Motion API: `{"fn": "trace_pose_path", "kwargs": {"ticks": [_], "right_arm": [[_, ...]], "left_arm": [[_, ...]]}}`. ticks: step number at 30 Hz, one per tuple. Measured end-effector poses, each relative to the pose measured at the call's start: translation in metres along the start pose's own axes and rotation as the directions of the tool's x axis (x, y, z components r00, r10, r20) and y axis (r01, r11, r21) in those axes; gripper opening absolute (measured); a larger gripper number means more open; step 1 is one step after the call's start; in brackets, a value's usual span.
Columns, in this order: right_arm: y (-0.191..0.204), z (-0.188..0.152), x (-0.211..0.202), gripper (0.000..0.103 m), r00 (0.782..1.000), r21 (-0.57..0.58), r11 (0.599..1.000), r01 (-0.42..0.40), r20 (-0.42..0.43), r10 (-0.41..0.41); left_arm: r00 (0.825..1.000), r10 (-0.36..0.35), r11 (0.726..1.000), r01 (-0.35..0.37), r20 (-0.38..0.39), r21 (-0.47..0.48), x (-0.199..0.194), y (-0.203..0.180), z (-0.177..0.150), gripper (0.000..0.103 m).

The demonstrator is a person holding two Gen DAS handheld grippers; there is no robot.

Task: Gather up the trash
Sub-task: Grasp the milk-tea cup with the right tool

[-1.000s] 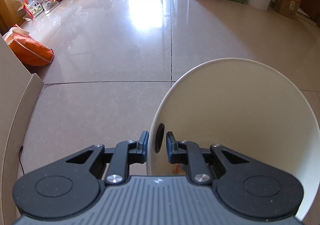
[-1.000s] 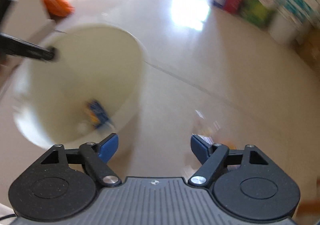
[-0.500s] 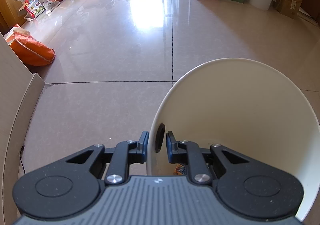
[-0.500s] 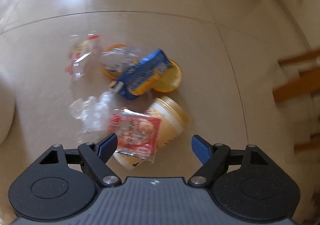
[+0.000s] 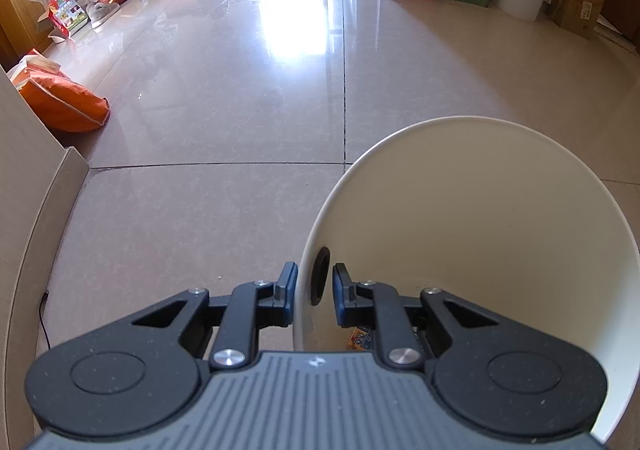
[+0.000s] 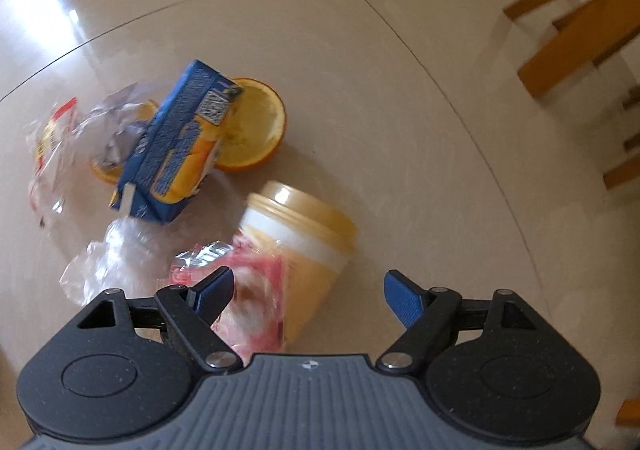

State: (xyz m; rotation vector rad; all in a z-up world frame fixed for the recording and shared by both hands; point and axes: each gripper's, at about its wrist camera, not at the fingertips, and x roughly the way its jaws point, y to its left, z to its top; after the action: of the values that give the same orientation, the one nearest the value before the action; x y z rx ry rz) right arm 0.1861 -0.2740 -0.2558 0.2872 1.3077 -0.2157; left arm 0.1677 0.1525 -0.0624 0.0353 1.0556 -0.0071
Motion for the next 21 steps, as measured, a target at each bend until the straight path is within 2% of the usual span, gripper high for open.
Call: {"fn": "trace_pose_path", "kwargs": {"ticks": [6,14,21], "right_arm": [[-0.020,0.007,0.007,0.089,0.997,0.118,0.992,-0.051,-0.044,0.056],[-0.034,0.000,0.036,0.089,0.992,0.232,0.972,-0.037,-0.113,0.064],[-0.030,-0.001,0.048,0.088,0.992,0.319,0.948,0.008,-0.121,0.032]], "left_arm": [[1.000,0.003,1.000,-0.003,0.000,-0.001,0.001,-0.001,0.001,0.016],[1.000,0.002,1.000,-0.002,0.004,-0.001,0.000,0.002,0.000,0.016],[1.000,0.005,1.000,-0.005,0.005,-0.002,0.000,0.001,0.000,0.016]]}}
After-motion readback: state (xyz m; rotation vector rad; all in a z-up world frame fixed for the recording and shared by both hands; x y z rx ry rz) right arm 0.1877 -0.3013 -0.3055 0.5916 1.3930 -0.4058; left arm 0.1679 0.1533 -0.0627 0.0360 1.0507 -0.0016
